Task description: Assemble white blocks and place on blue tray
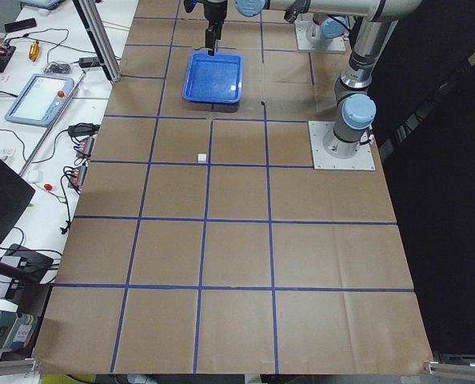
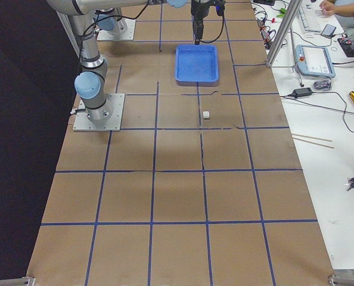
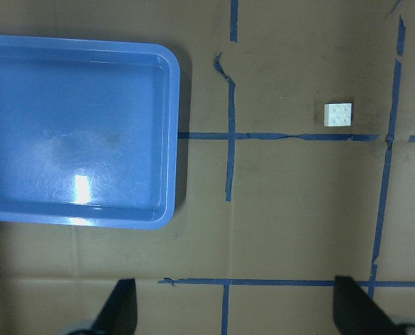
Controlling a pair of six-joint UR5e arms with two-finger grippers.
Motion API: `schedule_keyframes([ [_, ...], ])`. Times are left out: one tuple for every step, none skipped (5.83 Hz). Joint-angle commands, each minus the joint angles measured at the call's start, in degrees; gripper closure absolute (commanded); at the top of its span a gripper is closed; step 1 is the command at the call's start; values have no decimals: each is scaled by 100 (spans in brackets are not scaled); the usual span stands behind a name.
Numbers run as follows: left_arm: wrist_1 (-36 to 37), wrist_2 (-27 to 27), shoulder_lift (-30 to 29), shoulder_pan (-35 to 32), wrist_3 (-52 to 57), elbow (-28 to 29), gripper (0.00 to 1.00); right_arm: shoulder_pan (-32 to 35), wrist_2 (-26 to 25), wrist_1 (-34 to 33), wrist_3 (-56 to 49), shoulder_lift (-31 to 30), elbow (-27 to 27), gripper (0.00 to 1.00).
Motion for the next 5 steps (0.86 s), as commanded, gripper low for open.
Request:
schedule_keyframes([
  [0,0,0,3,0,0,1,-9,11,-7,-68,-41,-1,0],
  [-17,35,17,3,52,-9,1,0,2,-42,-242,-103,51,0],
  [-18,10,18,3,61,0,1,-17,-24,-42,-1123,-95,60,0],
  [0,1,9,3,61,0,1,-87,-33,-68,-2063,-95,43,0],
  [0,0,9,3,70,0,1,-201,-111,-77,-3038,-86,43,0],
])
